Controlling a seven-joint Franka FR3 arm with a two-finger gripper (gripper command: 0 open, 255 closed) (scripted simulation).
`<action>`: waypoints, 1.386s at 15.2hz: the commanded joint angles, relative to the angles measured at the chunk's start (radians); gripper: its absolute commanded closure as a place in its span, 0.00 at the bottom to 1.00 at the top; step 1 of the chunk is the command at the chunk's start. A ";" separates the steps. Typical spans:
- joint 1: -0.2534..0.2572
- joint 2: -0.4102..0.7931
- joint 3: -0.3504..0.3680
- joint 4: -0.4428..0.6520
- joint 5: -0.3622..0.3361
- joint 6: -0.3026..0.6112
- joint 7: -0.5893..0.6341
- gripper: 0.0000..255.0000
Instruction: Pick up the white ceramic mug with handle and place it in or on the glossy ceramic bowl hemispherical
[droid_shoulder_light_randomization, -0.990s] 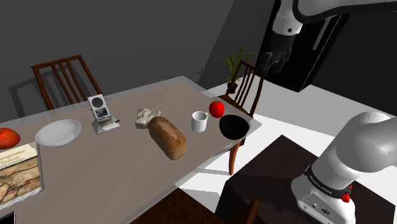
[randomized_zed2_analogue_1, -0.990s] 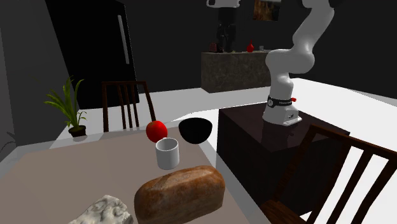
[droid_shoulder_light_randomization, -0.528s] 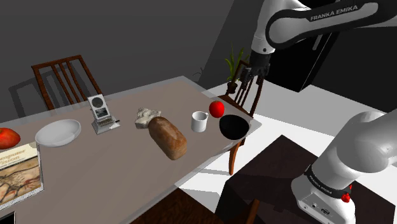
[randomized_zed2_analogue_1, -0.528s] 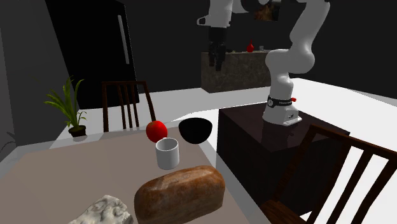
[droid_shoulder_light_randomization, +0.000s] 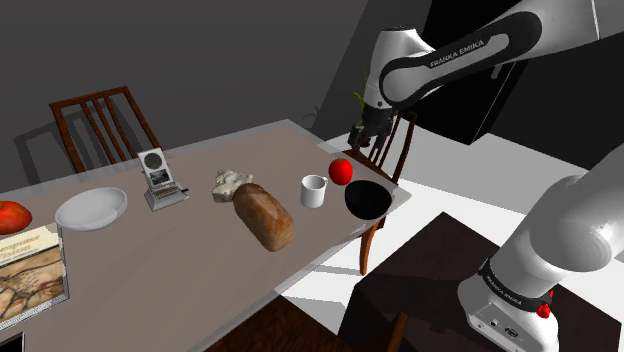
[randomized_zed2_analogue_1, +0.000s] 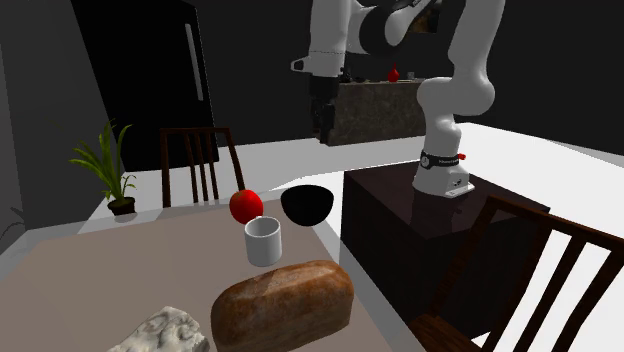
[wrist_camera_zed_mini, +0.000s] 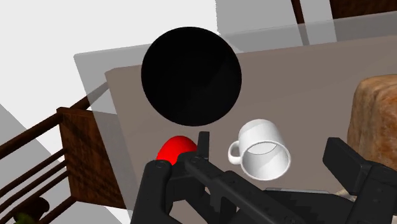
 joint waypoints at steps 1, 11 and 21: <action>0.004 0.086 0.010 0.019 -0.004 0.073 0.026 0.00; 0.031 0.471 0.027 0.220 -0.053 0.278 0.132 0.00; 0.081 0.860 0.011 0.557 -0.082 0.353 0.205 0.00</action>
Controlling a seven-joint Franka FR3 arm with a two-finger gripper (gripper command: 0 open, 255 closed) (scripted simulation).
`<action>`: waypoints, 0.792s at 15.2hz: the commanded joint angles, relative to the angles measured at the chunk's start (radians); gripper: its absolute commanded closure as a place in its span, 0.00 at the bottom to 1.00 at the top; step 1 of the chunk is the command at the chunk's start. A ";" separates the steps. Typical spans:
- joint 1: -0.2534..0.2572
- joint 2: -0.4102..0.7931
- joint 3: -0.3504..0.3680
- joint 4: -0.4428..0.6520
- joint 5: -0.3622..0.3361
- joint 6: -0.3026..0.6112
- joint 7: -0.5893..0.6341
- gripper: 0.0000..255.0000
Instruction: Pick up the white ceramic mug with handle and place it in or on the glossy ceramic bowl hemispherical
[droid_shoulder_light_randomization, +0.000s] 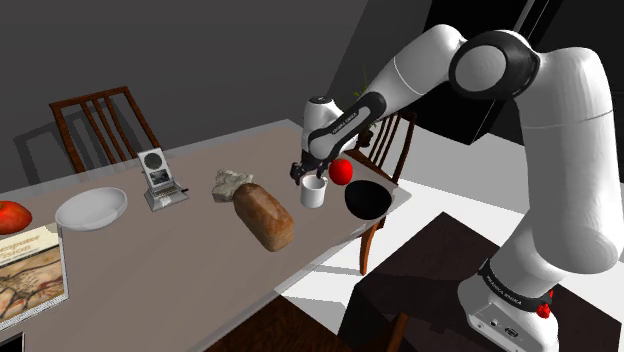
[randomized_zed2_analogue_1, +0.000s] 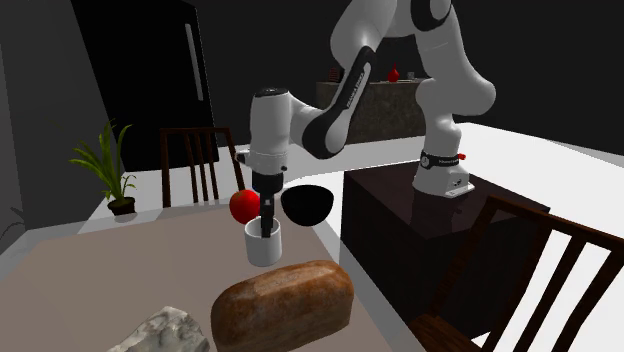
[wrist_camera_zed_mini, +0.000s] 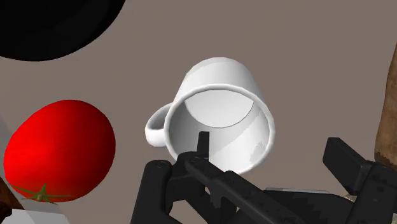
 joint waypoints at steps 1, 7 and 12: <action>0.013 0.068 -0.004 0.061 -0.003 0.011 0.015 0.00; 0.016 0.141 -0.011 0.094 -0.009 0.052 0.018 0.00; 0.016 0.161 -0.013 0.104 -0.010 0.061 0.019 0.00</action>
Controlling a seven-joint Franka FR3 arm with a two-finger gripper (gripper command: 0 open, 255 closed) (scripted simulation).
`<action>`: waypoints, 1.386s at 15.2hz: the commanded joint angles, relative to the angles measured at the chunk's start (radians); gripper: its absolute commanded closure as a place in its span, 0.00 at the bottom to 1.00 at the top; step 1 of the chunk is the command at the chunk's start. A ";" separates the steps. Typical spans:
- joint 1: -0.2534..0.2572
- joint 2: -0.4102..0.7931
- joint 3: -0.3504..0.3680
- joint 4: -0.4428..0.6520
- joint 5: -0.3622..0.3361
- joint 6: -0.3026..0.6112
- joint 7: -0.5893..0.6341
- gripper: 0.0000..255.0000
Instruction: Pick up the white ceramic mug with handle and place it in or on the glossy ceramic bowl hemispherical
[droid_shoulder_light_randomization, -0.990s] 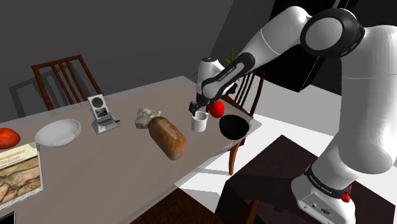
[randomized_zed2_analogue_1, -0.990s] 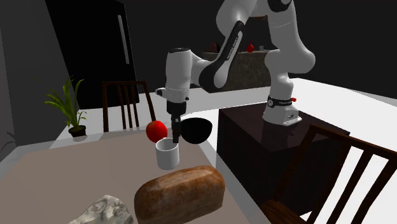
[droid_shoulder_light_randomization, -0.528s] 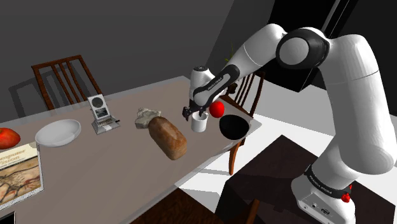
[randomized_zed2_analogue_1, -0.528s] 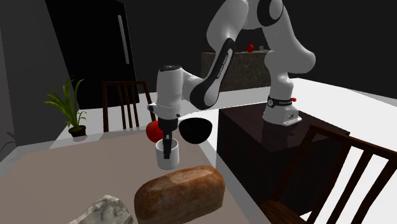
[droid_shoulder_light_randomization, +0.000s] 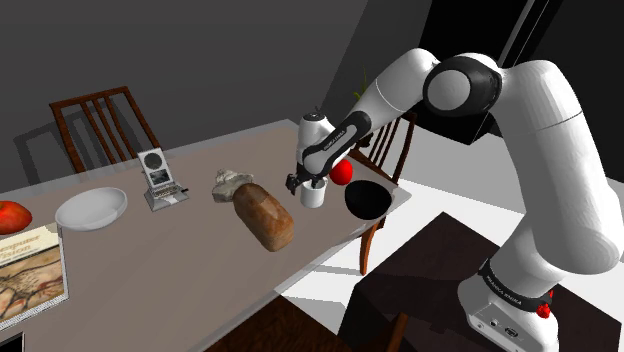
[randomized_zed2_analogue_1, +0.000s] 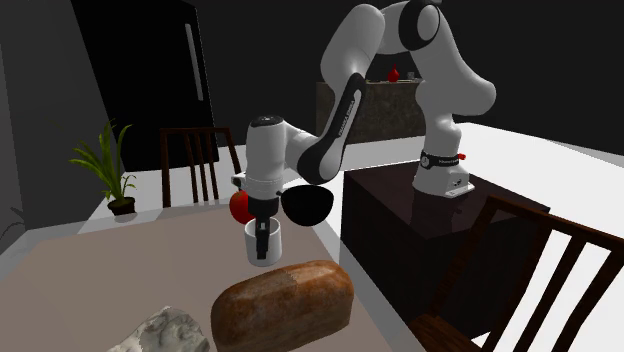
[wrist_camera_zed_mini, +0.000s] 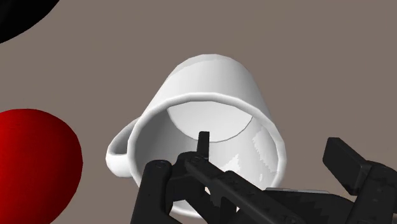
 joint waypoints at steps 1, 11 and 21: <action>0.000 0.001 0.000 0.001 0.000 0.001 0.000 0.00; 0.000 0.001 0.000 0.001 0.000 0.001 0.000 1.00; -0.006 -0.077 0.009 -0.023 0.008 -0.053 -0.009 1.00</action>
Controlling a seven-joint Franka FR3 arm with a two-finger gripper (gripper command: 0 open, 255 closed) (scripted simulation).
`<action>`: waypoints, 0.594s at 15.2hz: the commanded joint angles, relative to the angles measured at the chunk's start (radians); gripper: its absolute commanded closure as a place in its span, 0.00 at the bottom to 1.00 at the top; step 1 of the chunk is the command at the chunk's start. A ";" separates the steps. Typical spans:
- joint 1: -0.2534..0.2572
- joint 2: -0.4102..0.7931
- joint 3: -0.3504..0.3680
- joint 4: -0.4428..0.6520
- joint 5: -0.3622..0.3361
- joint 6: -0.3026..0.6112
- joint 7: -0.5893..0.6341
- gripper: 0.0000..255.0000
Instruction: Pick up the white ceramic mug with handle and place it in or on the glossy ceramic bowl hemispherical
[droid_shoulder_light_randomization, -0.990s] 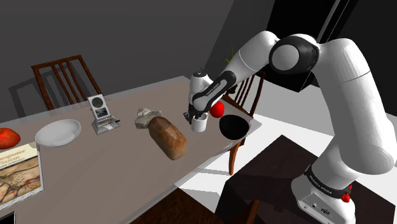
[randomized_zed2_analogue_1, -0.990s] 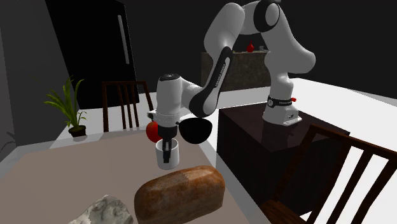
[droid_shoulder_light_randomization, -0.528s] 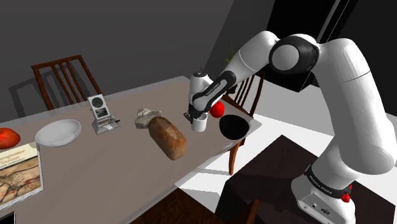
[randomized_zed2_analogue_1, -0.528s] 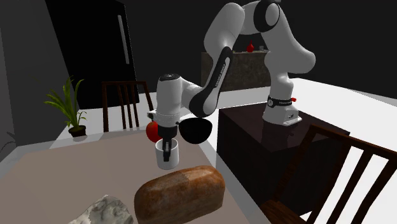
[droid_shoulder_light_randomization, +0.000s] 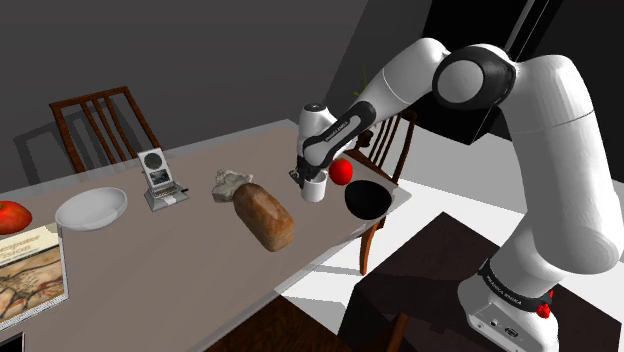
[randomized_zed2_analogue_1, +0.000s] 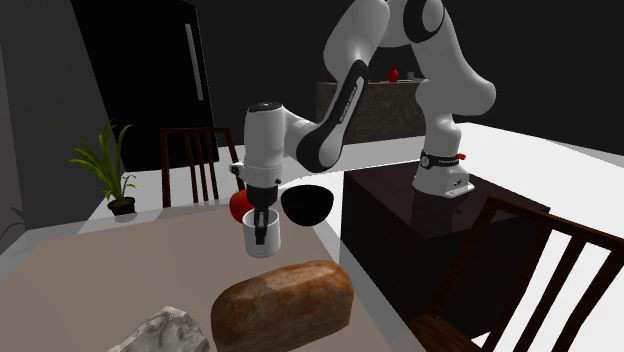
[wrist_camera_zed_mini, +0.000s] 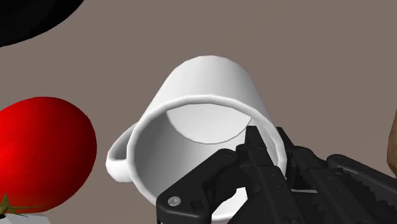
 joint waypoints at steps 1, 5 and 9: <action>0.000 -0.024 0.003 -0.007 0.002 -0.017 -0.001 1.00; -0.004 -0.066 0.008 -0.015 0.007 -0.051 -0.007 1.00; -0.007 -0.106 0.013 -0.020 0.013 -0.086 -0.012 1.00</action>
